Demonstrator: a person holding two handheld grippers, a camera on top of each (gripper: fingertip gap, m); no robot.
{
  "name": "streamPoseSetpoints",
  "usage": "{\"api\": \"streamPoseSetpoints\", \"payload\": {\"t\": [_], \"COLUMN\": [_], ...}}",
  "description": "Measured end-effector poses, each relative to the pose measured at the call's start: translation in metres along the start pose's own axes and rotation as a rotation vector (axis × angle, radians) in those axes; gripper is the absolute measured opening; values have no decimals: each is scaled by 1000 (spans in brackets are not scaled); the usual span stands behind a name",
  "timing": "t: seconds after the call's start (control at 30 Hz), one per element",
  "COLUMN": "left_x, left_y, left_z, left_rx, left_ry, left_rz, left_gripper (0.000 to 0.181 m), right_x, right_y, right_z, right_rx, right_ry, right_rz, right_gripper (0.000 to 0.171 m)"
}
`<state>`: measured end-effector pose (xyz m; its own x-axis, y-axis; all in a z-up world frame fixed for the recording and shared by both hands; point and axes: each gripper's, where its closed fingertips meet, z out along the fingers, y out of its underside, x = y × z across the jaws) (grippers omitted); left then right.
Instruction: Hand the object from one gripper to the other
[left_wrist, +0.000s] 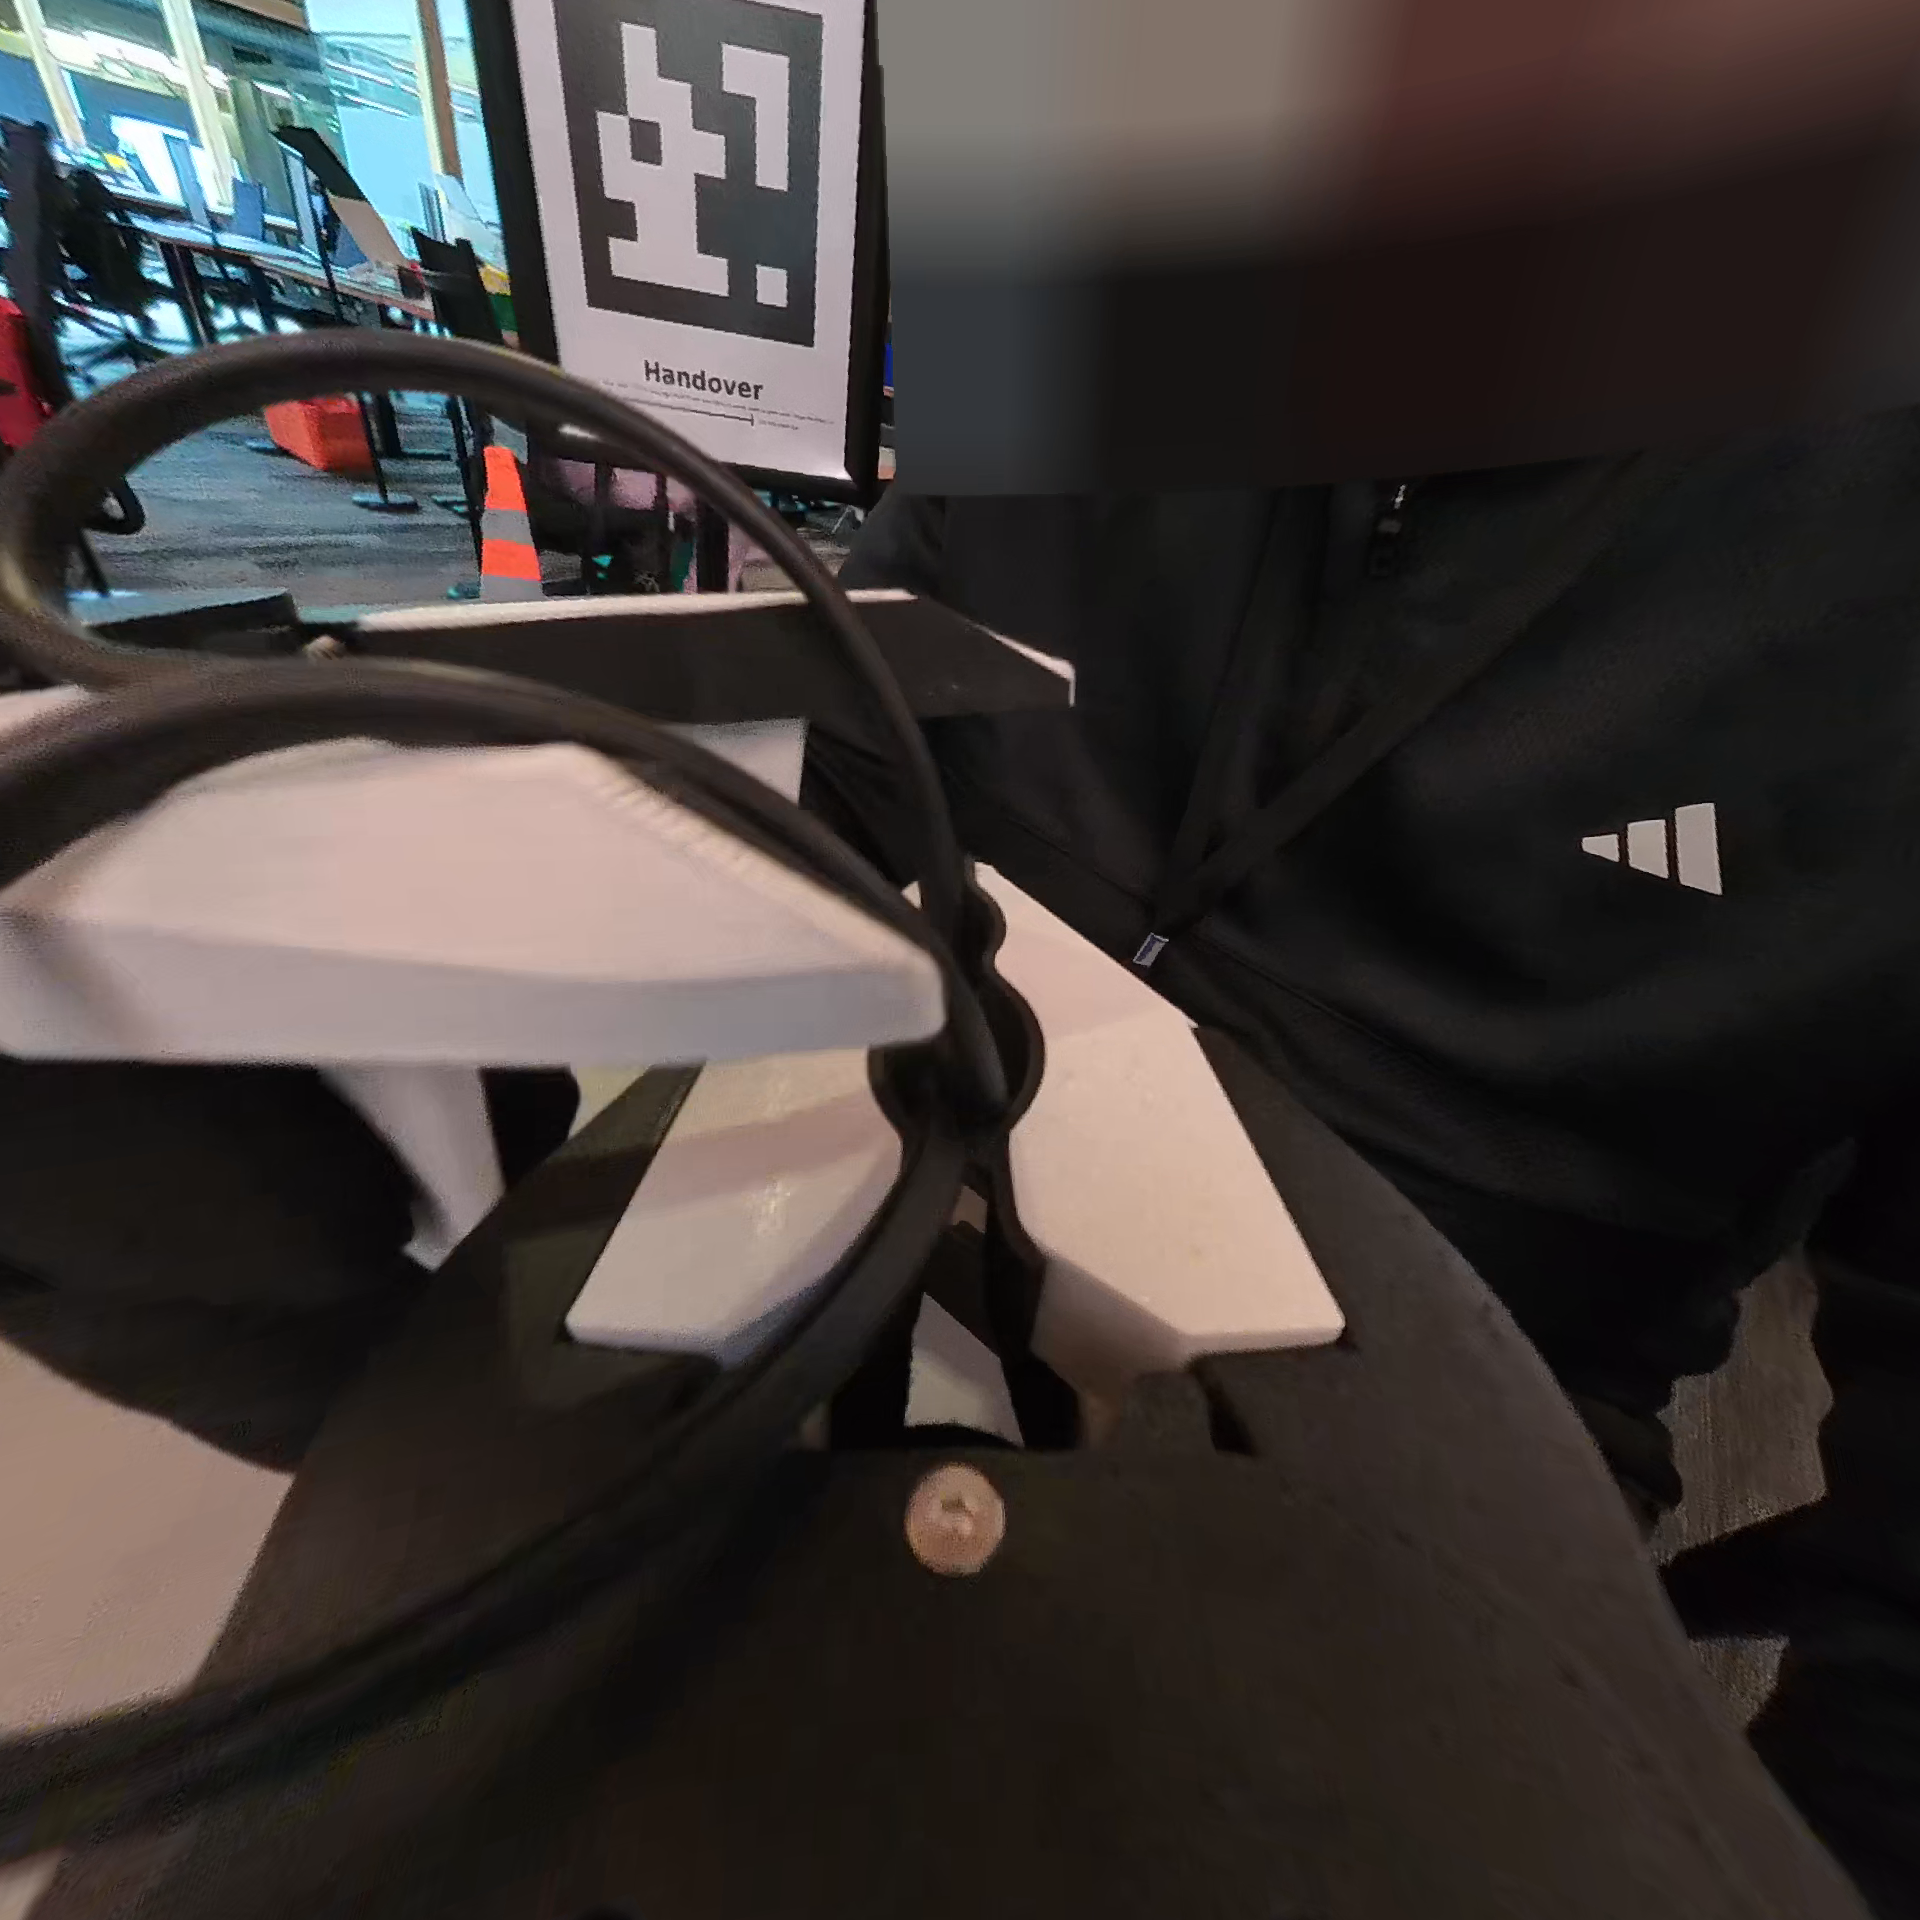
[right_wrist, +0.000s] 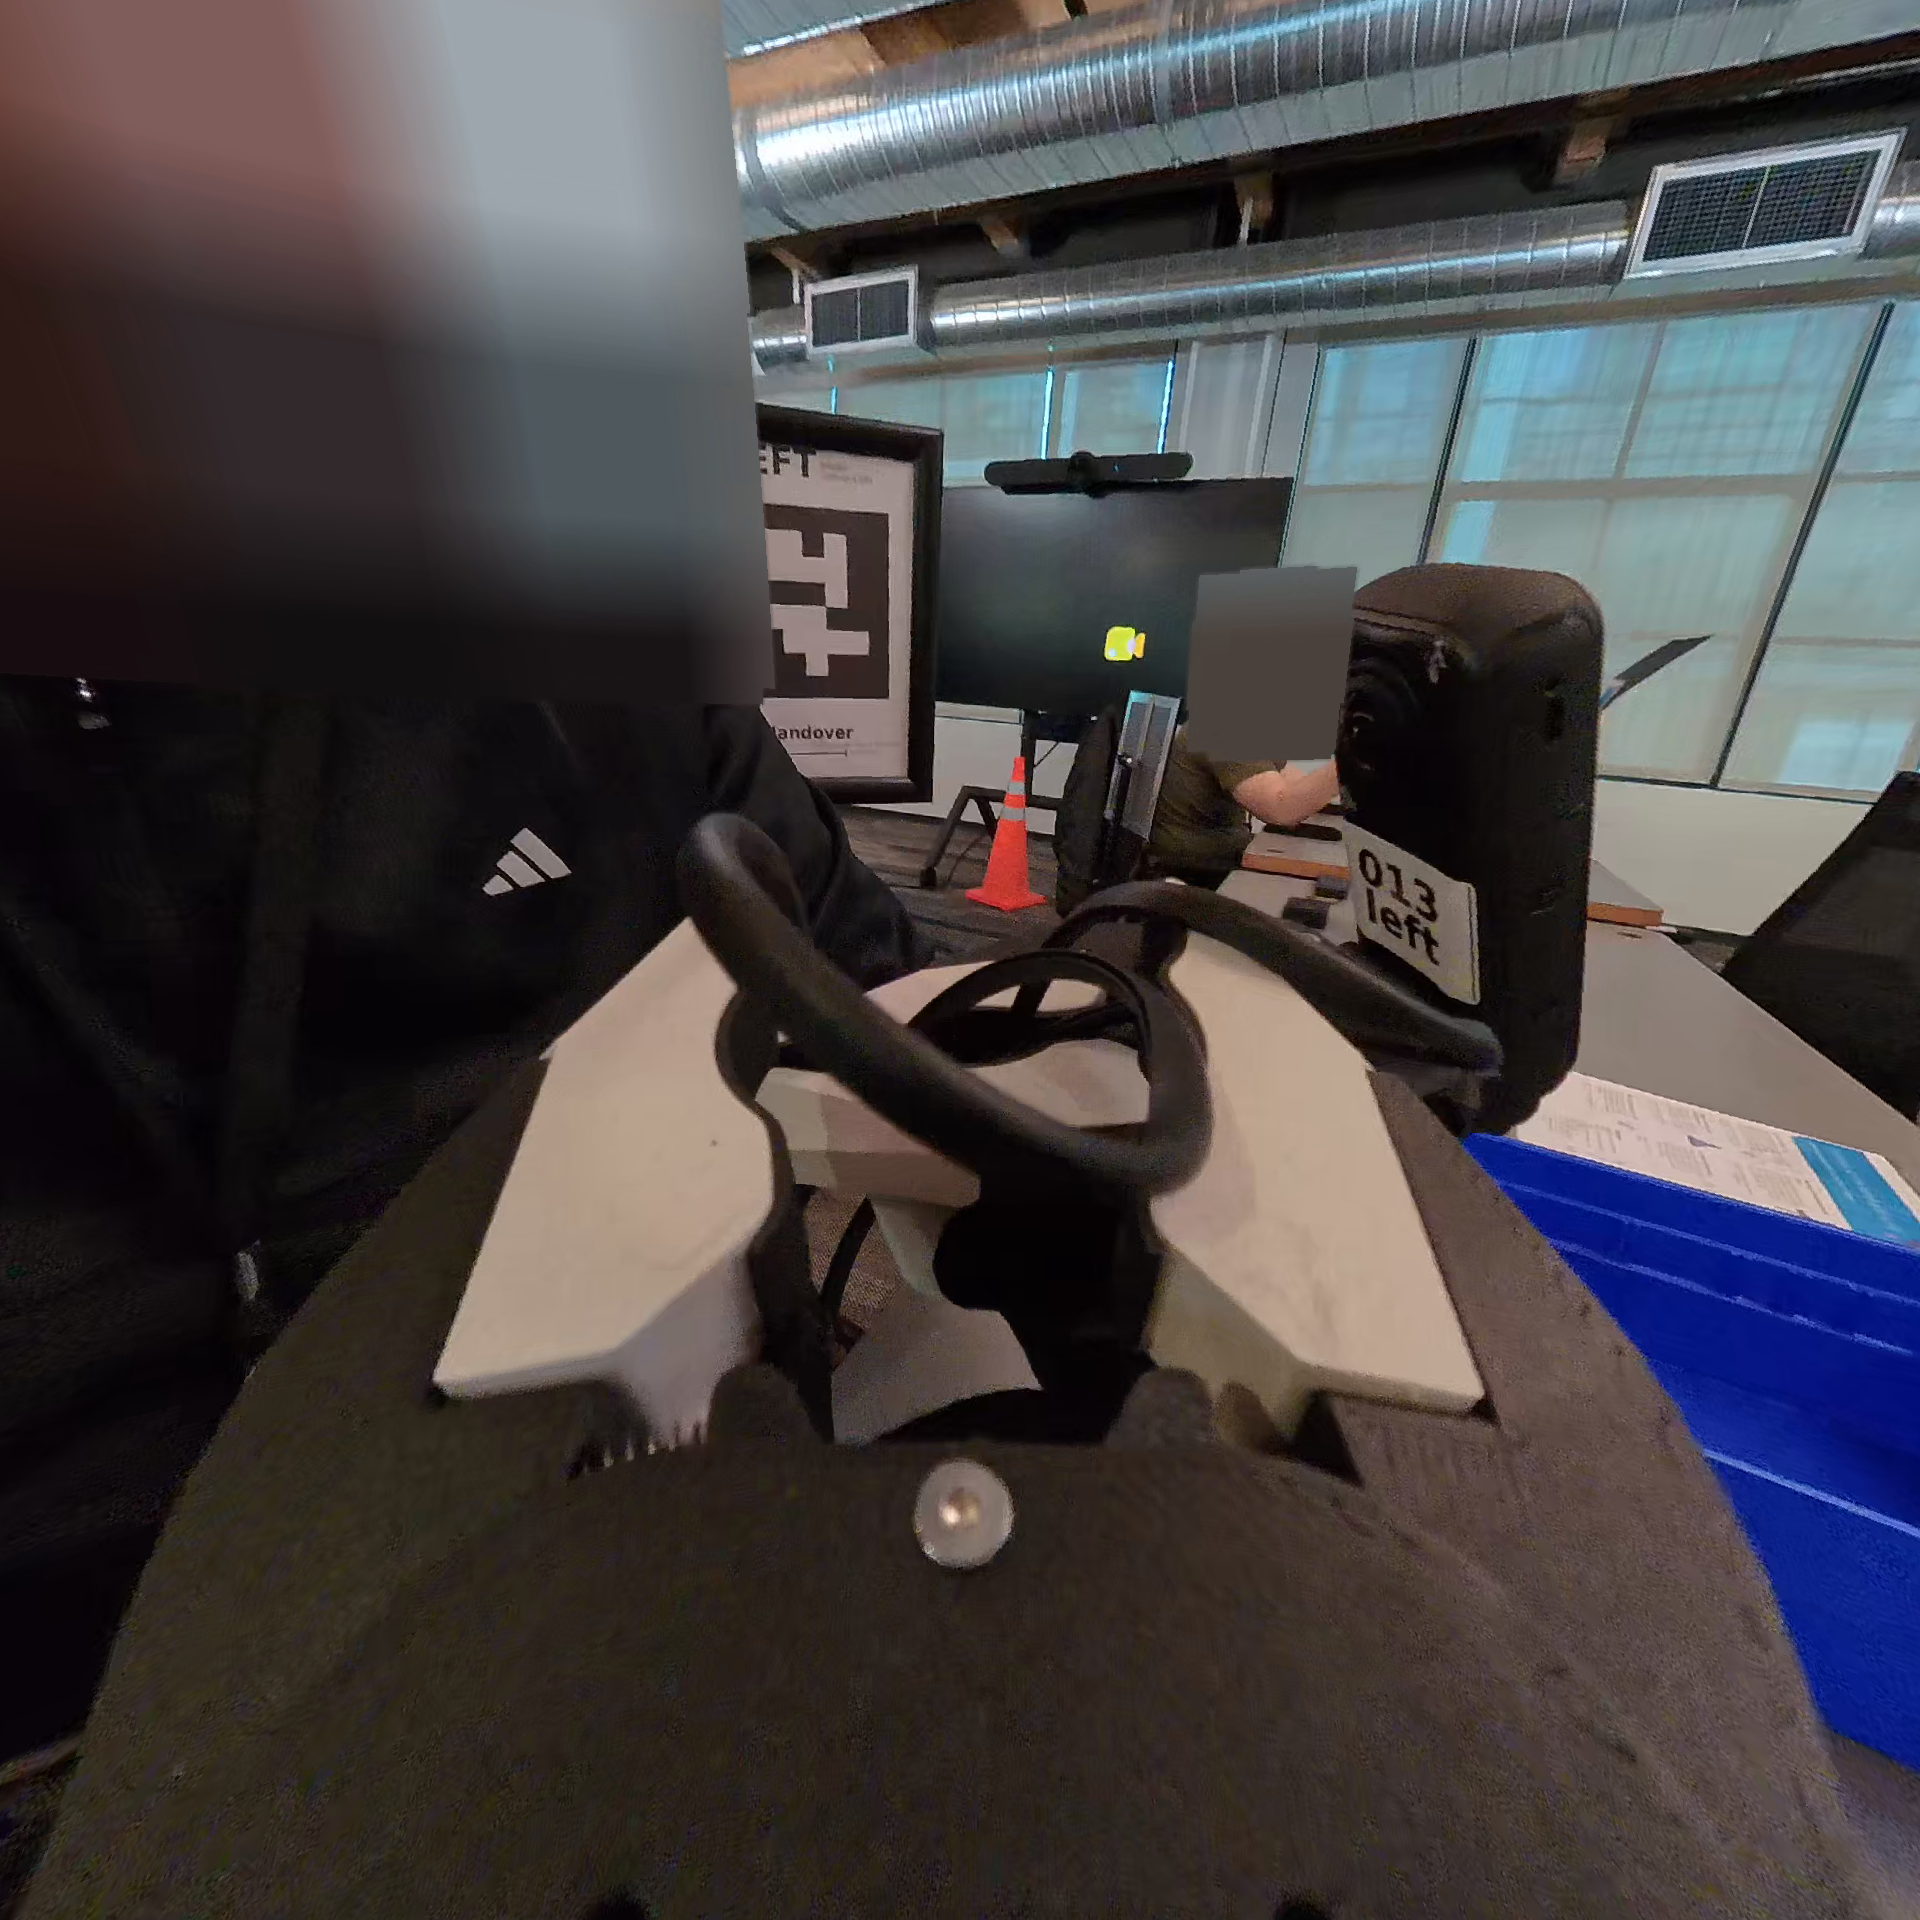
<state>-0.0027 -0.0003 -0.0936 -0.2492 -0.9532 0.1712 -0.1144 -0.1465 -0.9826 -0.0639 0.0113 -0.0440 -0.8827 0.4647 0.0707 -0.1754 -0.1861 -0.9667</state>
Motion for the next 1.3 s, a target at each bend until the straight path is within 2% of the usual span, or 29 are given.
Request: {"api": "streamPoseSetpoints", "payload": {"t": [0.13, 0.23, 0.3, 0.43, 0.53, 0.6, 0.7, 0.73, 0.77, 0.87, 1.1, 1.2, 1.3], "left_x": [-7, -9, -9, -15, -30, -41, -62, -72, -79, -93, -118, -123, -129], "left_y": [1, 0, 0, -4, -5, -9, -9, -10, -9, 0, 2, 9, 19], "left_z": [-4, -9, -10, -16, -27, -38, -61, -71, -79, -98, -128, -121, -114], "left_rx": [0, 7, 9, 38, 44, 60, 49, 52, 46, -22, -91, -179, -190], "left_ry": [-34, -51, -57, -85, -185, -268, -425, -510, -565, -704, -962, -995, -981], "left_rz": [-10, -10, -11, -19, -25, -28, -28, -38, -45, -49, -4, -1, -59], "left_gripper": [0, 0, 0, 0, 2, 24, 35, 61, 73, 87, 94, 96, 115], "right_x": [7, 6, 6, 13, 25, 37, 53, 59, 62, 69, 81, 81, 80], "right_y": [2, 3, 3, 2, -1, -3, -7, -8, -8, -10, -7, -3, 1], "right_z": [-5, -8, -8, -9, -16, -23, -38, -44, -49, -58, -71, -70, -64], "right_rx": [-31, -44, -44, -59, -67, -80, -89, -101, -113, -141, -189, -202, -230], "right_ry": [33, 28, 24, 72, 151, 225, 339, 383, 410, 474, 562, 561, 551], "right_rz": [-2, -20, -22, -34, -38, -39, -35, -41, -45, -50, -37, -32, -35], "right_gripper": [44, 11, 6, 2, 1, 1, 2, 0, 0, 0, 0, 0, 0]}}
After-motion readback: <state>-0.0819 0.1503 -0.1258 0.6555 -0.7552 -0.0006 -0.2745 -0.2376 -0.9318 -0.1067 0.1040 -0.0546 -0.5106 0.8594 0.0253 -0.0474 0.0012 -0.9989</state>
